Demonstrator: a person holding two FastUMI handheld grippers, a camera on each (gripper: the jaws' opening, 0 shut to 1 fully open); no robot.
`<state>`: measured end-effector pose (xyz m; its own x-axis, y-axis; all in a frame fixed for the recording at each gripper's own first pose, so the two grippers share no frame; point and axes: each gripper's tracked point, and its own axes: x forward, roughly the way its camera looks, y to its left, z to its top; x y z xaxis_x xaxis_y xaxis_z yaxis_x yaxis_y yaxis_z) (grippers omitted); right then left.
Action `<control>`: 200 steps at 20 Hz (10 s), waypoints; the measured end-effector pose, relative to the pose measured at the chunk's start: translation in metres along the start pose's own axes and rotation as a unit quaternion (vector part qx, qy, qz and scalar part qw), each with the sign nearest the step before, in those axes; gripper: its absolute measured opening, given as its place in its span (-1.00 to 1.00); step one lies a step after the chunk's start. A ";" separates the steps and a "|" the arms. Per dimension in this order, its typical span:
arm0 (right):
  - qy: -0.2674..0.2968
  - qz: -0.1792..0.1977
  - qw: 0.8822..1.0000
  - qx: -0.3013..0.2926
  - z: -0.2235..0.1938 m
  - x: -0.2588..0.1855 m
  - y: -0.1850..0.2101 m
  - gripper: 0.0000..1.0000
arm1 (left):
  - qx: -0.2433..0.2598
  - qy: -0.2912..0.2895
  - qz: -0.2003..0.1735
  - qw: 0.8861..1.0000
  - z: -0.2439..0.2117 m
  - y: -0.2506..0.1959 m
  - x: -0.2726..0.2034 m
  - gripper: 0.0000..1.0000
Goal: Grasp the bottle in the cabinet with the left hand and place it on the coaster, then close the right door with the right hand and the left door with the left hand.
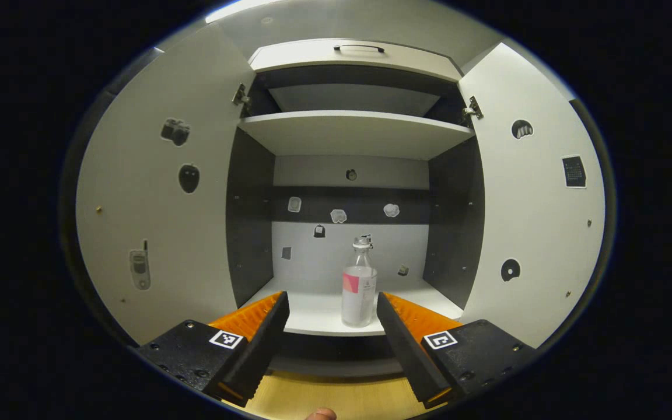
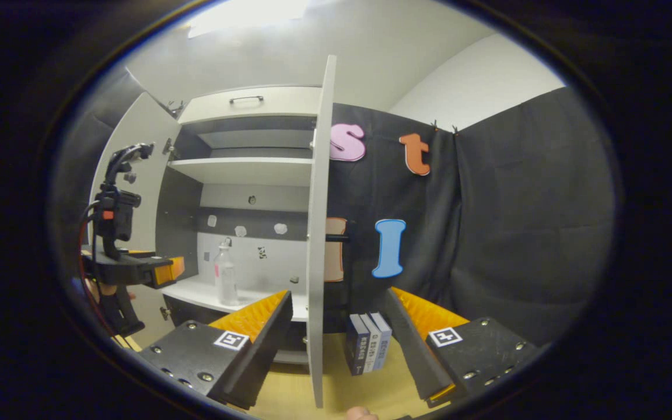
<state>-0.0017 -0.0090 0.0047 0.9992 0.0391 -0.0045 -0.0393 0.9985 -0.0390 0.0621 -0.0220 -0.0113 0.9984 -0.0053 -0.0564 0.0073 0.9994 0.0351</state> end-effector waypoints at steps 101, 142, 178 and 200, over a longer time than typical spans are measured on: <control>0.026 0.075 0.997 -0.024 -0.037 0.025 -0.033 0.94 | -0.041 0.277 -0.131 0.951 -0.369 -0.029 -0.201 0.64; 0.044 0.048 0.998 -0.020 -0.055 0.027 -0.029 0.93 | -0.019 0.109 -0.096 0.989 -0.161 -0.029 -0.143 0.65; 0.076 0.075 0.994 0.035 -0.063 0.027 0.075 0.92 | -0.095 0.013 -0.005 0.995 -0.083 0.127 -0.140 0.80; 0.068 0.125 0.989 0.045 -0.066 0.030 0.210 0.94 | -0.096 0.037 0.047 0.994 -0.107 0.245 -0.157 0.81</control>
<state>0.0201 0.1988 -0.0700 0.9481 0.2866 -0.1379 -0.2793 0.9576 0.0703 -0.0990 0.2280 -0.1005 0.9872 0.0833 -0.1357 -0.1033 0.9836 -0.1477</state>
